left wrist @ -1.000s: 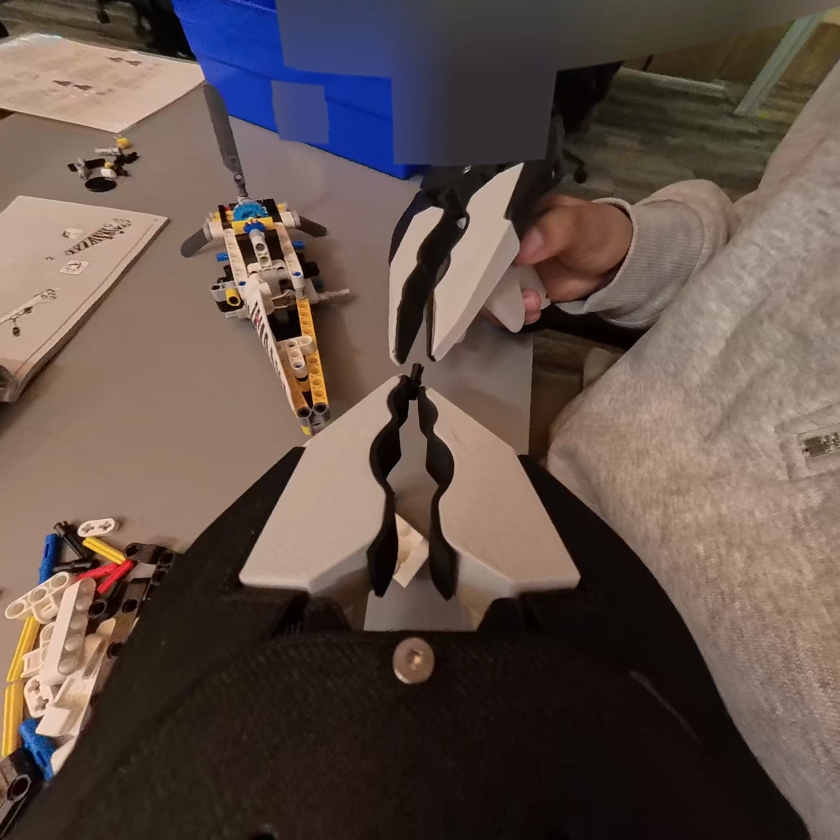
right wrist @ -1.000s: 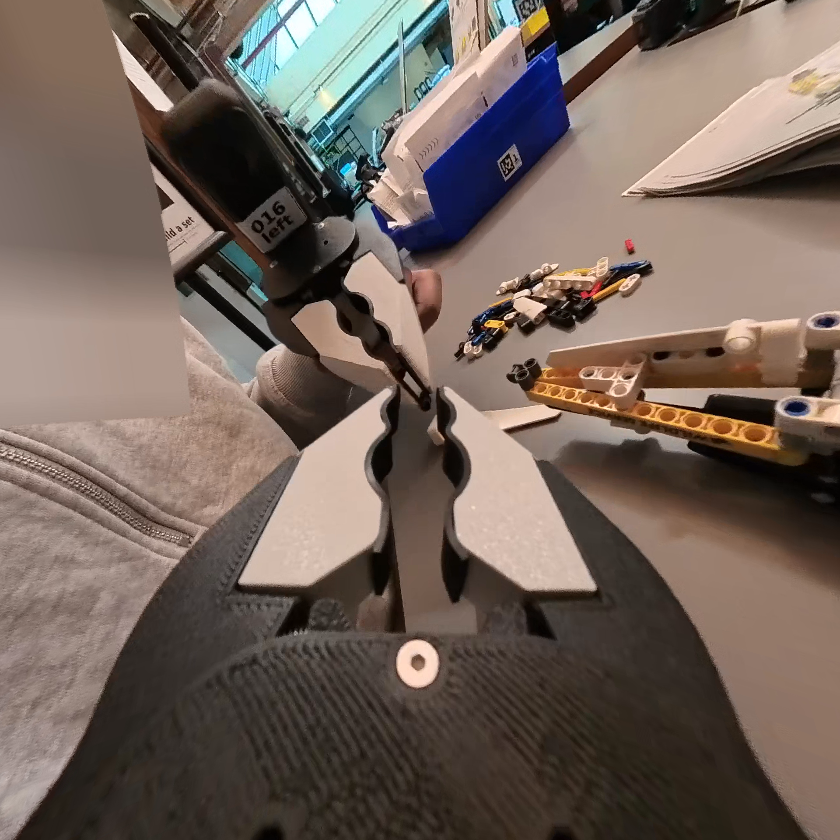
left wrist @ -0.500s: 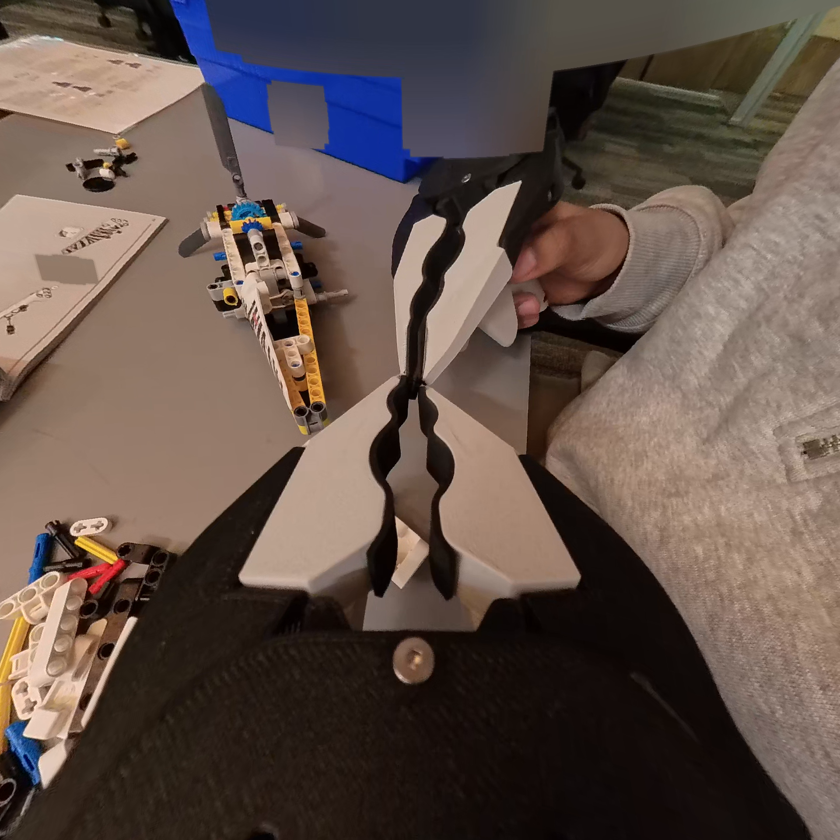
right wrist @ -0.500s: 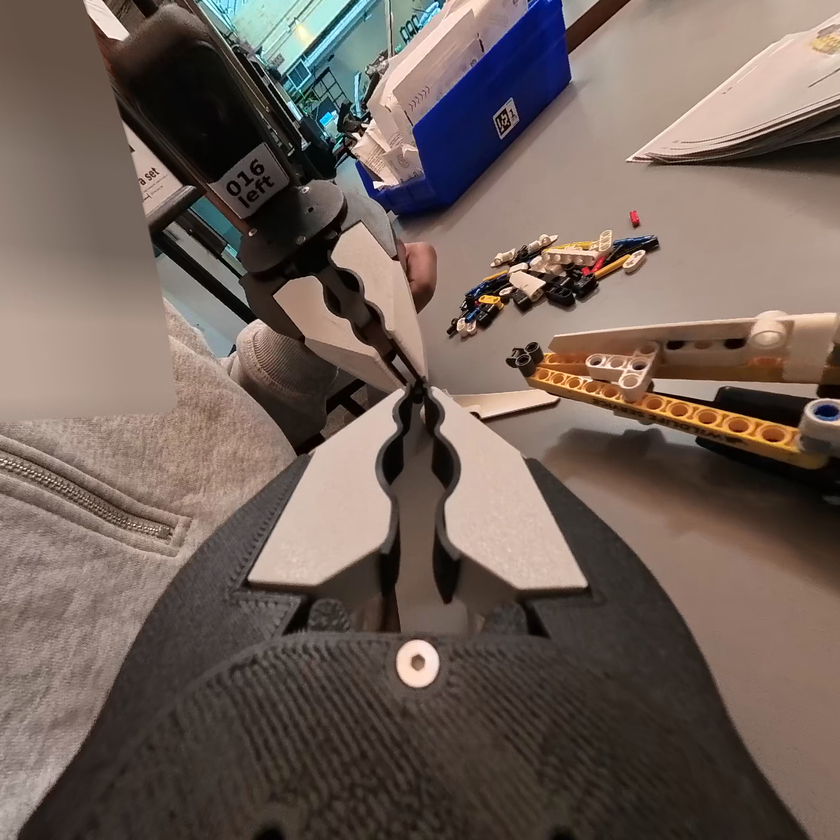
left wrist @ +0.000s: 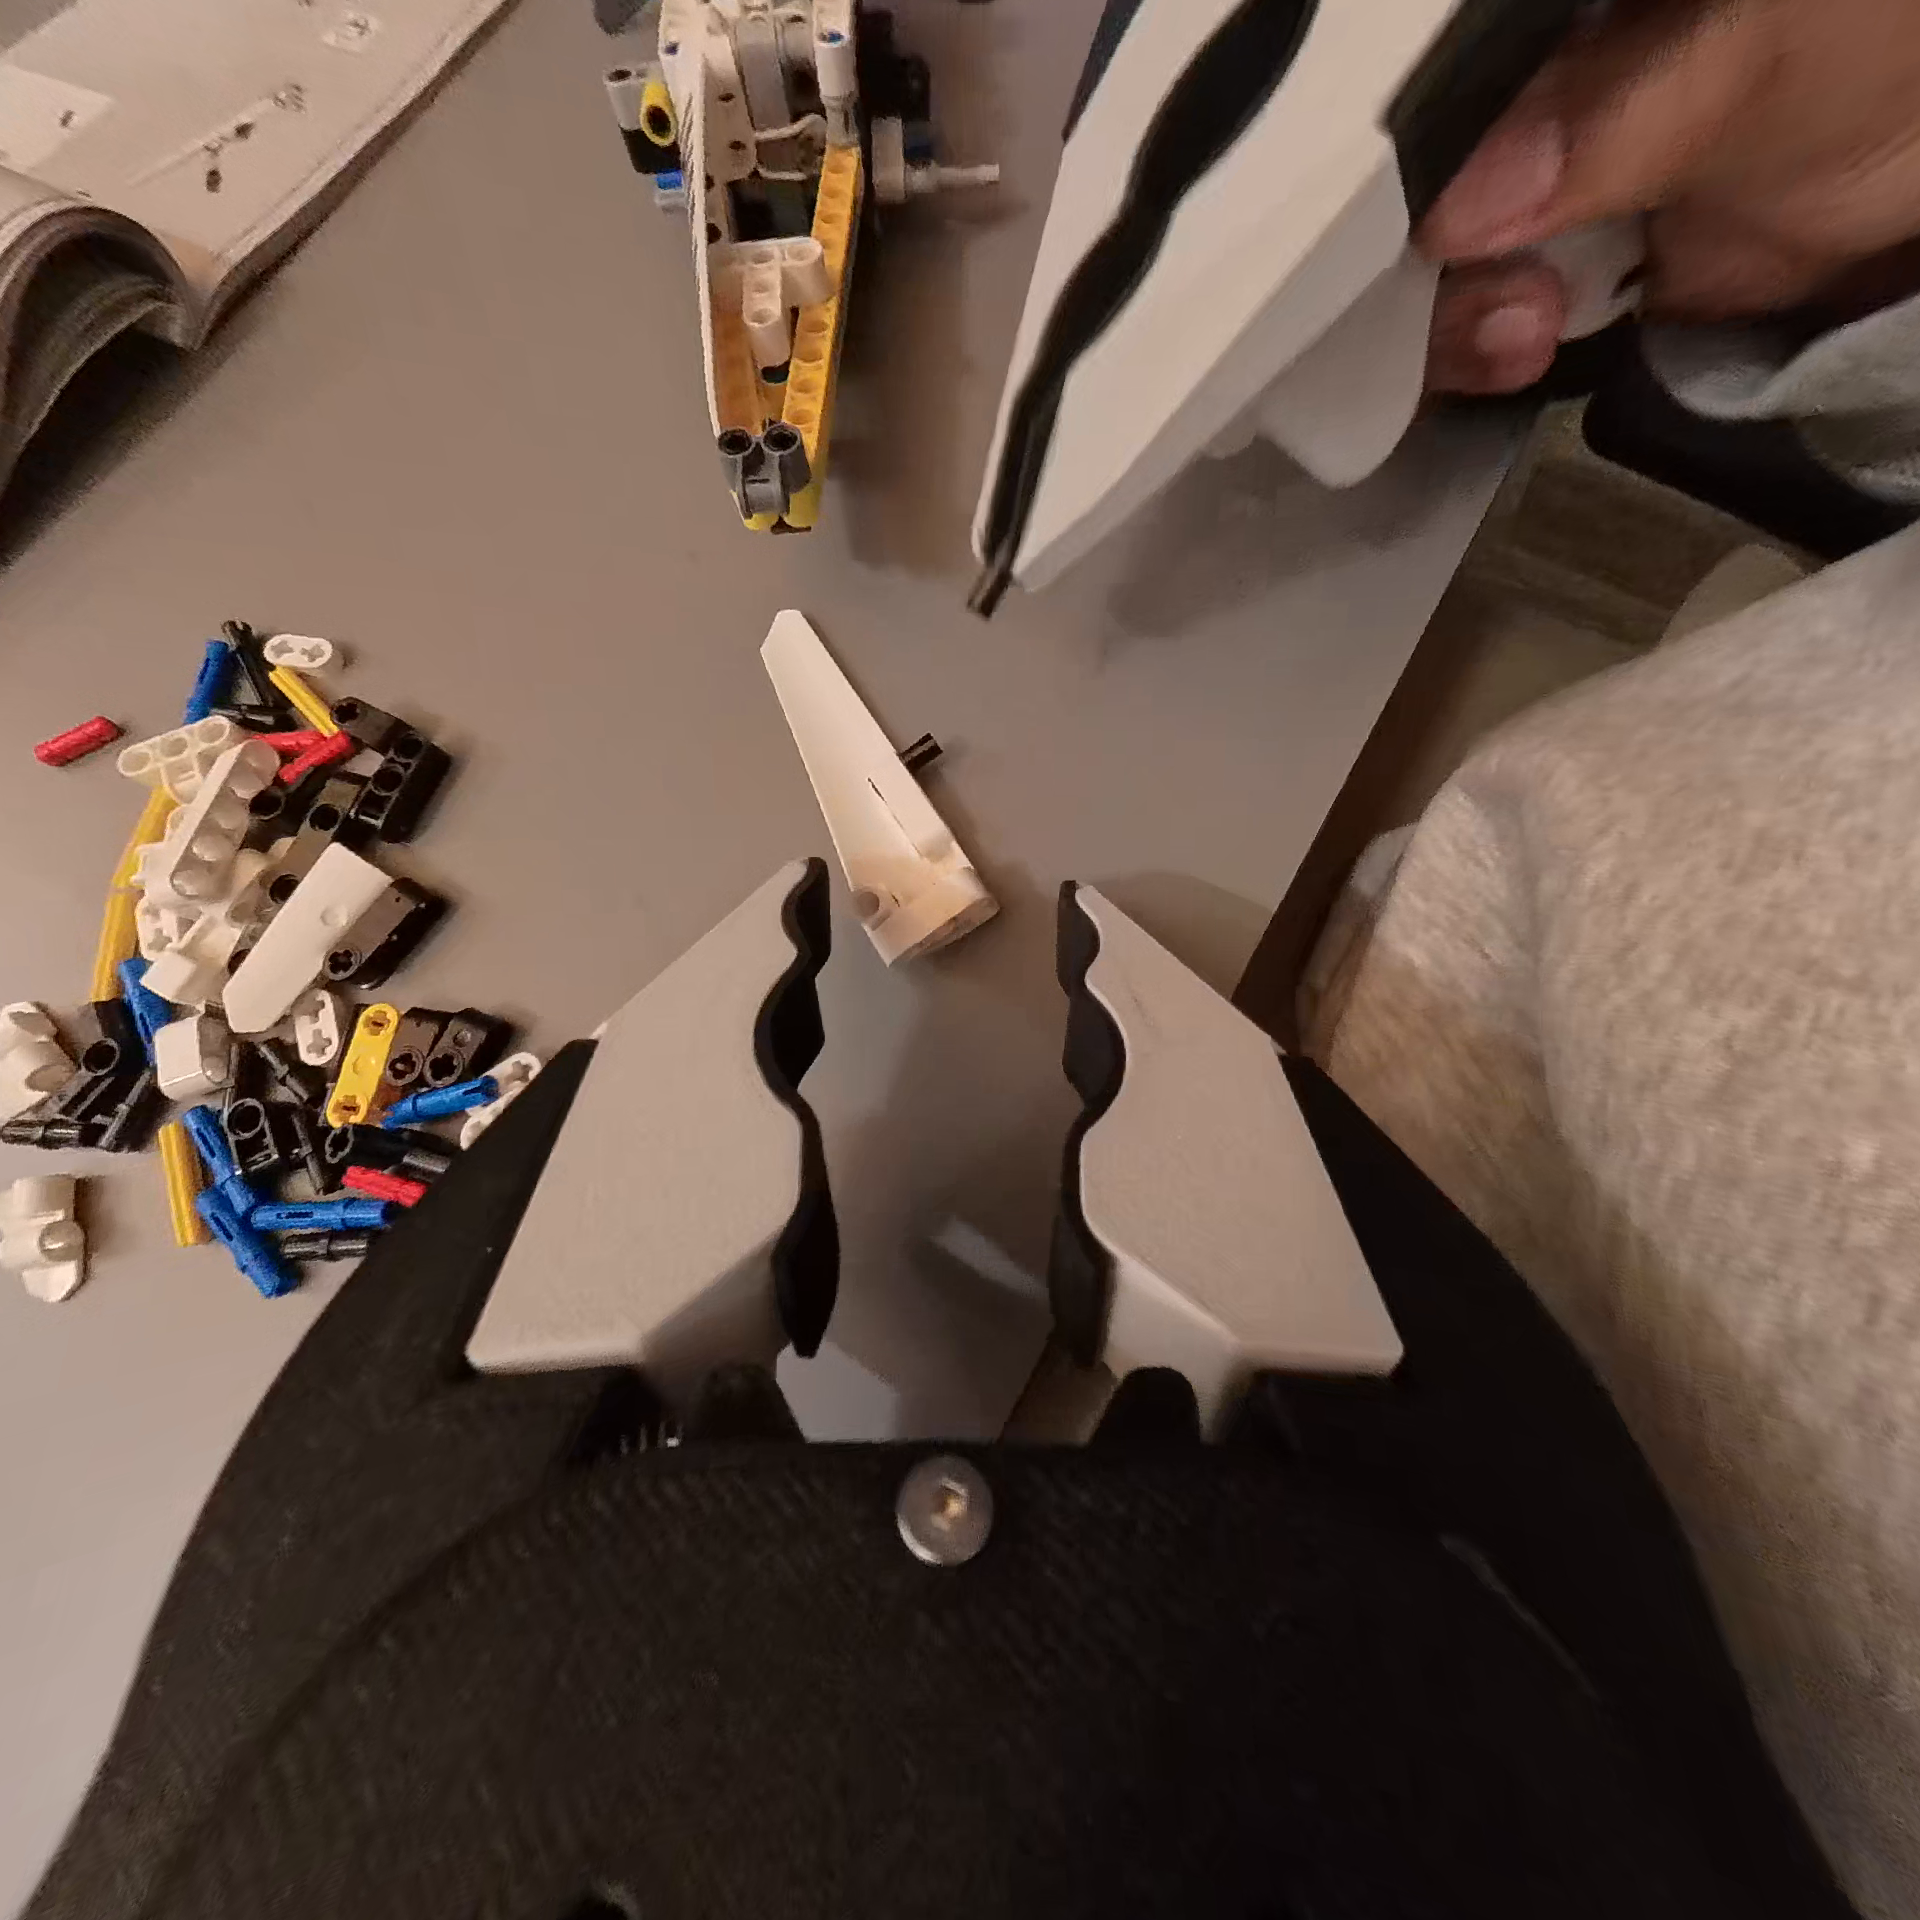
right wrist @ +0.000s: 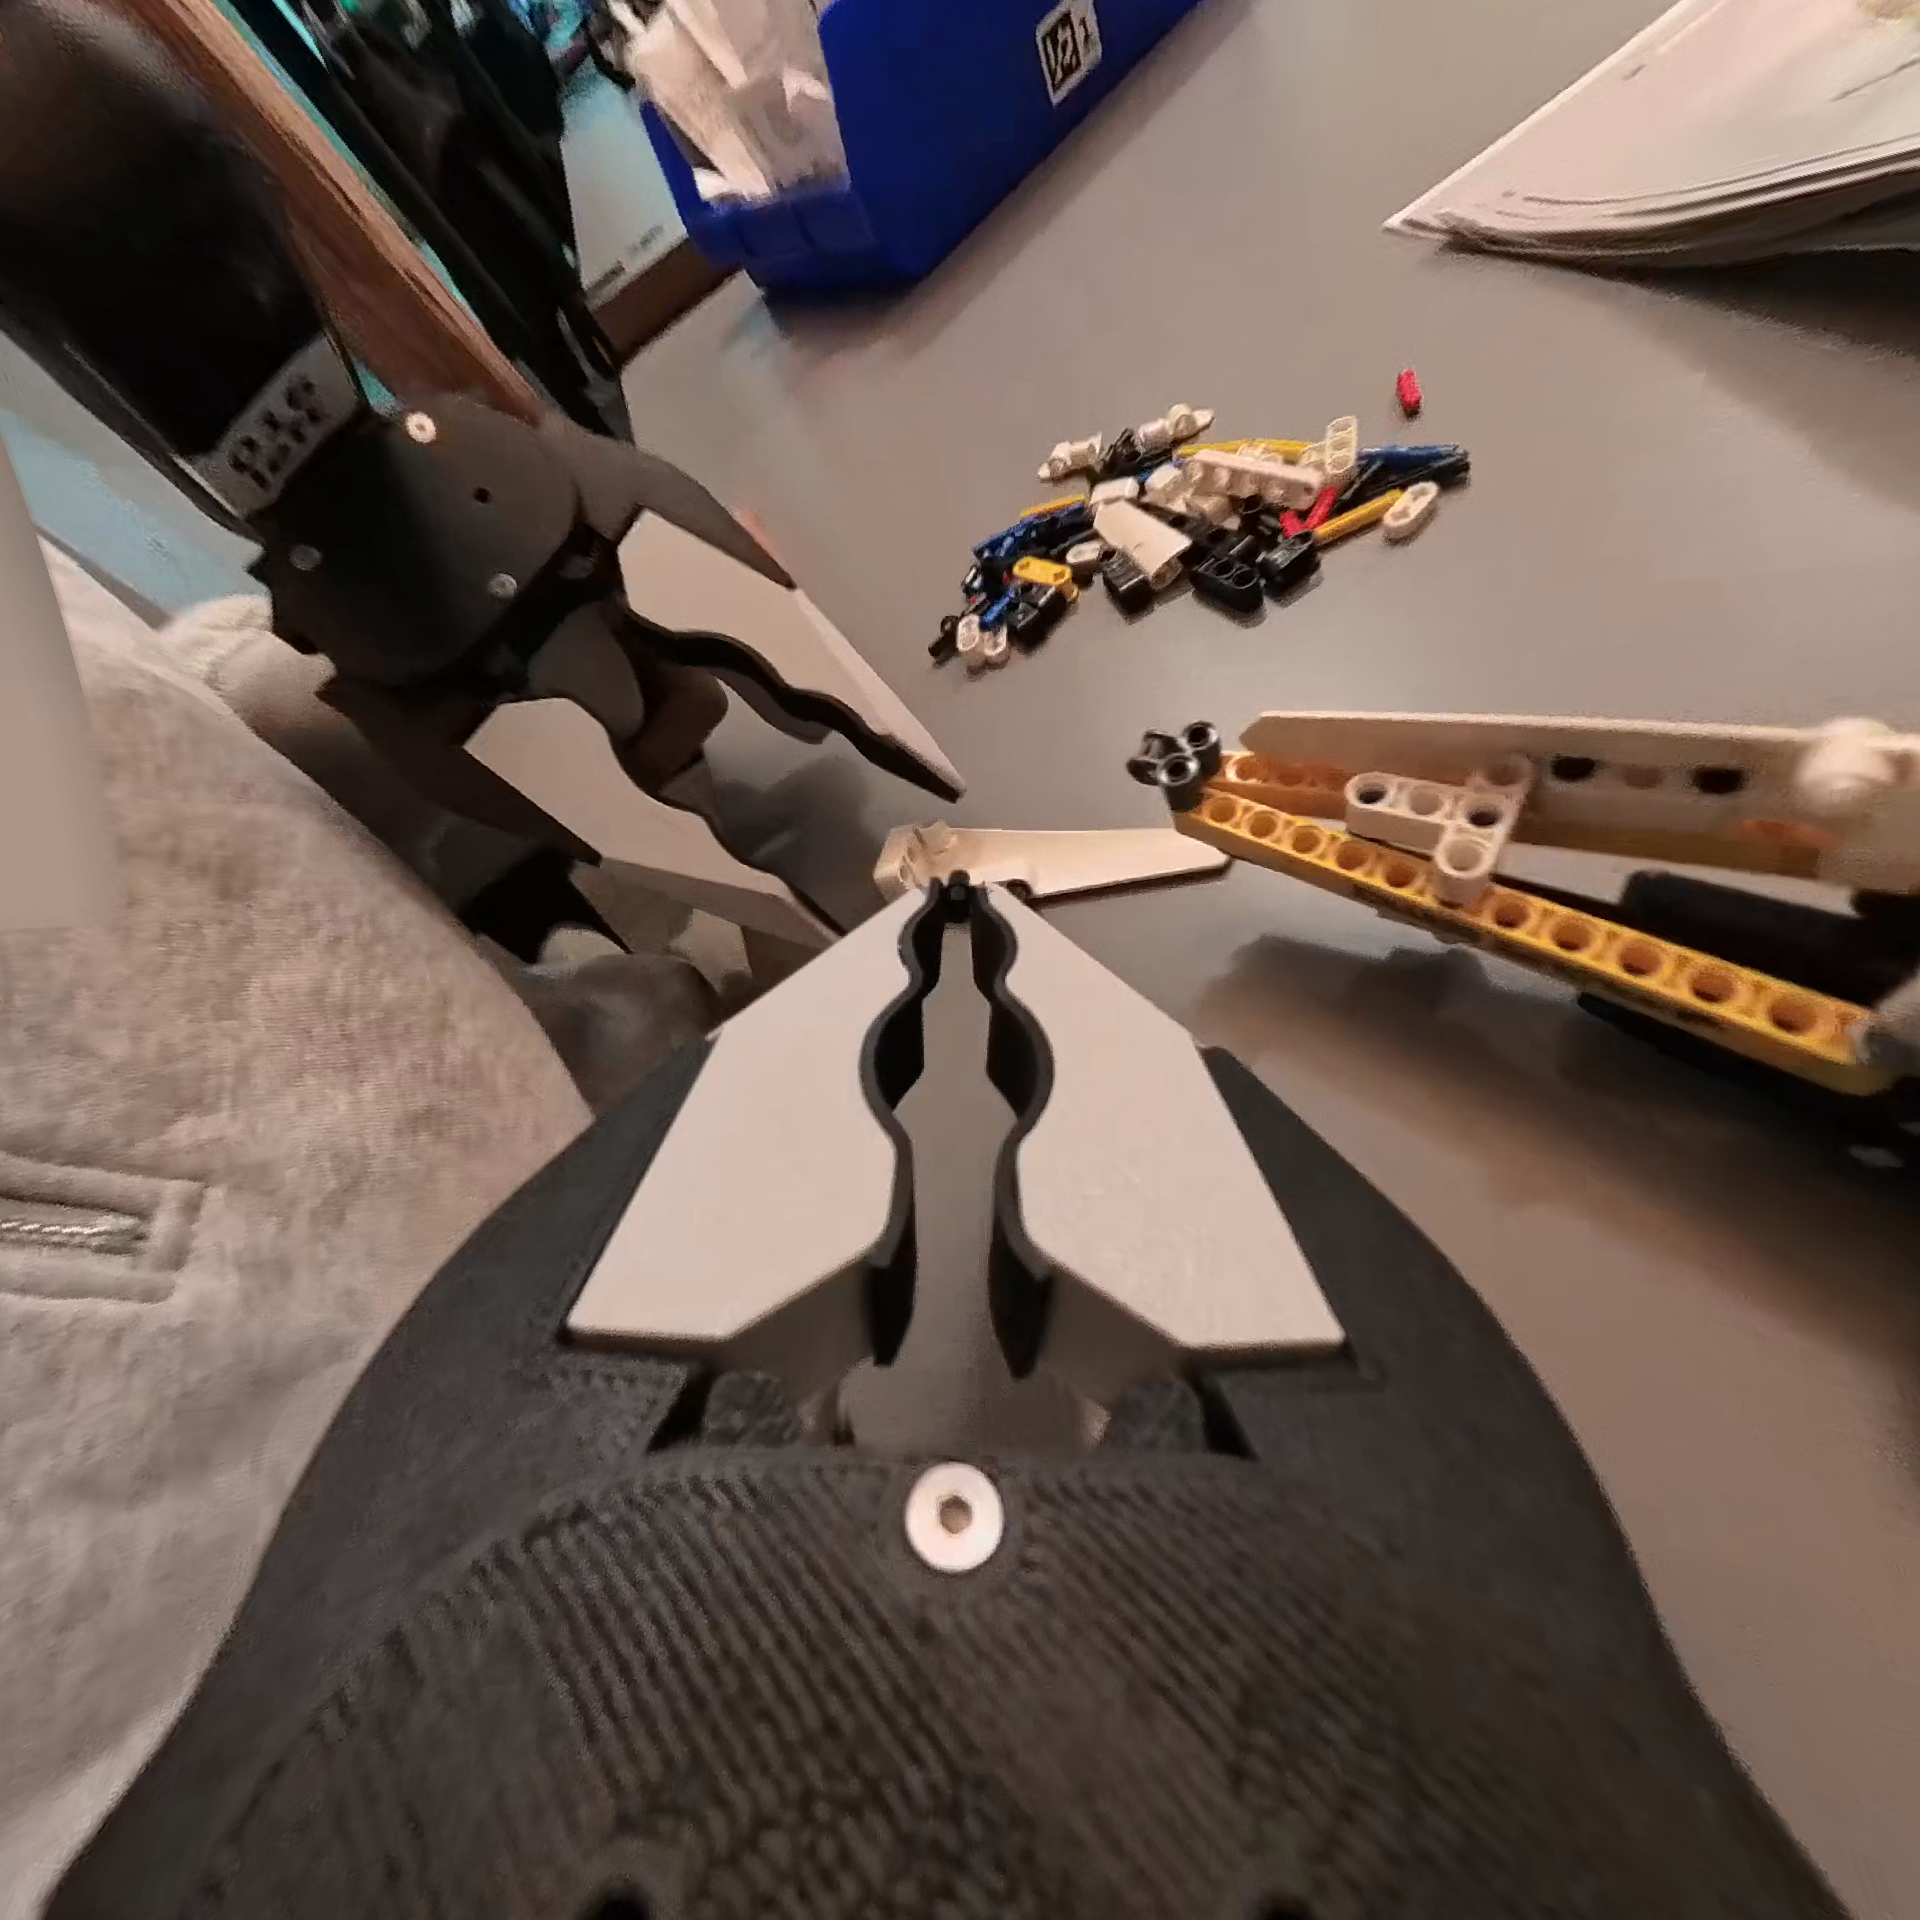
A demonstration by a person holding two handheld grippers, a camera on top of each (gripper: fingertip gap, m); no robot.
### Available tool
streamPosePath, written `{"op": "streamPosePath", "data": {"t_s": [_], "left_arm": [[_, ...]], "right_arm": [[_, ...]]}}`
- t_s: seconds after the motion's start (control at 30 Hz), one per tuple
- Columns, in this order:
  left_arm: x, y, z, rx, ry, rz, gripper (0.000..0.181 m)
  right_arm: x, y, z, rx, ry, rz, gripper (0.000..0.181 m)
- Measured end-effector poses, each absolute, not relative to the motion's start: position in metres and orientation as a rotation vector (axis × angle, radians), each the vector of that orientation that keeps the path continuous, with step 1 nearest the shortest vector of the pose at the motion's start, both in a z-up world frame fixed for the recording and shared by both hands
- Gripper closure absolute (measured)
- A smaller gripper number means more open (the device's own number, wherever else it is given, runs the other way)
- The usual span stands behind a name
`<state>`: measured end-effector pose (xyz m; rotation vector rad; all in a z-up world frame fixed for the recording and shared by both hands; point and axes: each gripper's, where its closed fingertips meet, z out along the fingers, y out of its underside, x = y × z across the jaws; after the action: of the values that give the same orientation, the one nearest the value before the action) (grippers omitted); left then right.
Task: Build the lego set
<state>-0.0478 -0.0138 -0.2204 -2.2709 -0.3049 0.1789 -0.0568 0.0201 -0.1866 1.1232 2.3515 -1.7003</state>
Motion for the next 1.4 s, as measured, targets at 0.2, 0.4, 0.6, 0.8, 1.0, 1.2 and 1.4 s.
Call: {"op": "streamPosePath", "data": {"t_s": [0.2, 0.4, 0.6, 0.8, 1.0, 1.2, 1.4], "left_arm": [[-0.051, -0.01, -0.228, -2.294, -0.307, 0.179, 0.144], [-0.05, -0.016, -0.229, -2.289, -0.33, 0.15, 0.15], [-0.049, -0.016, -0.228, -2.238, -0.359, 0.087, 0.152], [-0.049, -0.015, -0.22, -2.131, -0.456, -0.098, 0.152], [-0.05, -0.016, -0.218, -2.104, -0.493, -0.153, 0.153], [-0.051, -0.016, -0.218, -2.099, -0.505, -0.183, 0.153], [-0.052, -0.016, -0.217, -2.091, -0.526, -0.202, 0.153]], "right_arm": [[-0.051, 0.004, -0.217, 1.007, 2.742, -1.446, 0.178], [-0.05, -0.005, -0.222, 0.919, 2.912, -1.399, 0.178], [-0.053, -0.006, -0.213, 0.928, 2.842, -1.485, 0.178], [-0.053, -0.008, -0.209, 0.93, 2.783, -1.52, 0.178], [-0.053, -0.011, -0.209, 0.902, 2.805, -1.506, 0.178], [-0.055, -0.011, -0.208, 0.892, 2.767, -1.526, 0.179], [-0.058, -0.013, -0.206, 0.92, 2.726, -1.527, 0.178]]}}
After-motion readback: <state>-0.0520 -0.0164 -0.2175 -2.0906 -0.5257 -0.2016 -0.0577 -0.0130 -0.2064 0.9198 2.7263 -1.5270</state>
